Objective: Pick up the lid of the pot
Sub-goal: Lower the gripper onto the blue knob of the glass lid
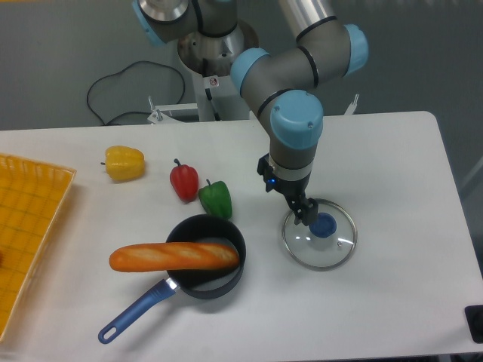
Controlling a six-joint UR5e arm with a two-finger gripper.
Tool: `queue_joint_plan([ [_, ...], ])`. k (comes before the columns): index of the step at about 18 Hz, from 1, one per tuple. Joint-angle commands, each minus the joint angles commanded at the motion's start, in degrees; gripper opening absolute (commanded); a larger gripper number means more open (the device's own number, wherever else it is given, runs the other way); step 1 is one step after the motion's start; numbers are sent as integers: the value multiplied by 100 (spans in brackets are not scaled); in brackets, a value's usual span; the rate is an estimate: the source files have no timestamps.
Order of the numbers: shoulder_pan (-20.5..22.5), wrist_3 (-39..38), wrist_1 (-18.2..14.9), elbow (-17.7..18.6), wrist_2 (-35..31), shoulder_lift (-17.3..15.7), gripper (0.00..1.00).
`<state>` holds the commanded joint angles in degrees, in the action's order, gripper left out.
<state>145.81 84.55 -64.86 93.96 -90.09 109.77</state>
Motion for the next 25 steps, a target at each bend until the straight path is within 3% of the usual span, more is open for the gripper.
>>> queue_joint_plan([
  [9, 149, 817, 184, -106, -27, 246, 100],
  [25, 439, 915, 466, -71, 17, 457, 100],
])
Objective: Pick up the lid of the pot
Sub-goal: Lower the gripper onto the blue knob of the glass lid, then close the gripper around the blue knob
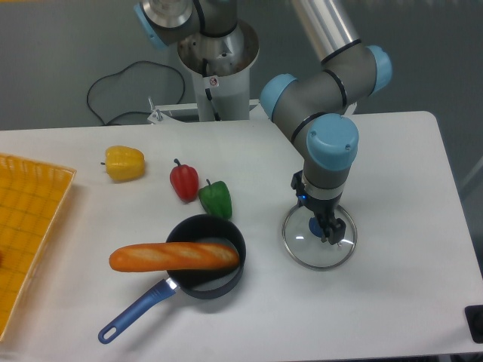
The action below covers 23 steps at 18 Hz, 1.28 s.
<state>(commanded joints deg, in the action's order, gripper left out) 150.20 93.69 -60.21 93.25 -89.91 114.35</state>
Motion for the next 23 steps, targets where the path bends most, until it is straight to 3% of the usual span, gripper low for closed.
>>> queue_joint_plan([
  [7, 105, -26, 281, 26, 0, 176, 100],
  [23, 114, -62, 334, 105, -26, 334, 100],
])
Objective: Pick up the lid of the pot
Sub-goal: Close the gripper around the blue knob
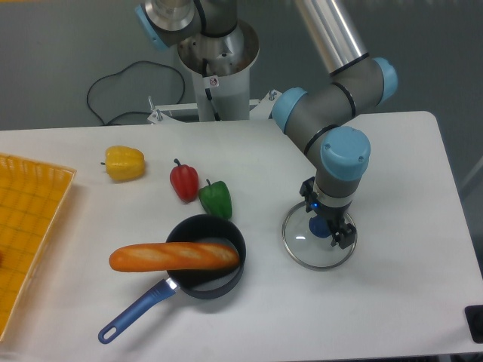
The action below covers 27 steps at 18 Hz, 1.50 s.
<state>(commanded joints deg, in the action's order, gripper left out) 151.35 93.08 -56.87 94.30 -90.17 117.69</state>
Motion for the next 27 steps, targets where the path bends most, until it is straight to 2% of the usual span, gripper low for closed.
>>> queue_joint_plan([
  [24, 0, 53, 9, 97, -44, 88, 100],
  [27, -9, 62, 18, 88, -254, 114, 100],
])
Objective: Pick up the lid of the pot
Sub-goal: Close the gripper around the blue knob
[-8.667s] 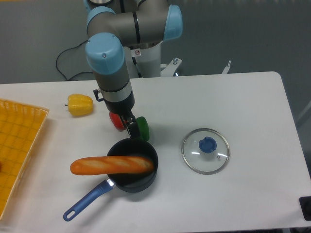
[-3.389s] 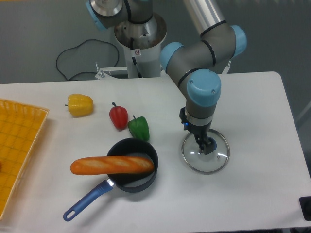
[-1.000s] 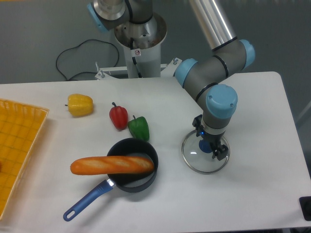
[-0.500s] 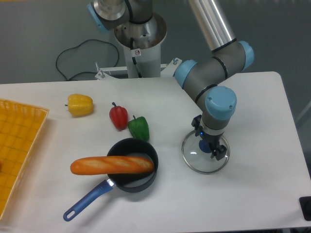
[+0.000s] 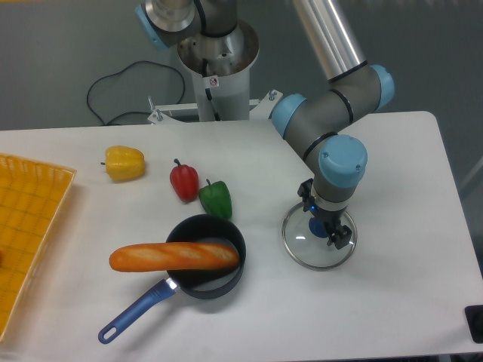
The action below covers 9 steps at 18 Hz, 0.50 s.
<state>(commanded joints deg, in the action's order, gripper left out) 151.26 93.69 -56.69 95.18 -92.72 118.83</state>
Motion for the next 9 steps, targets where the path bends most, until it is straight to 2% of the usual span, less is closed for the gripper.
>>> queue_joint_plan([
  [9, -18, 0, 35, 0, -27, 9, 100],
])
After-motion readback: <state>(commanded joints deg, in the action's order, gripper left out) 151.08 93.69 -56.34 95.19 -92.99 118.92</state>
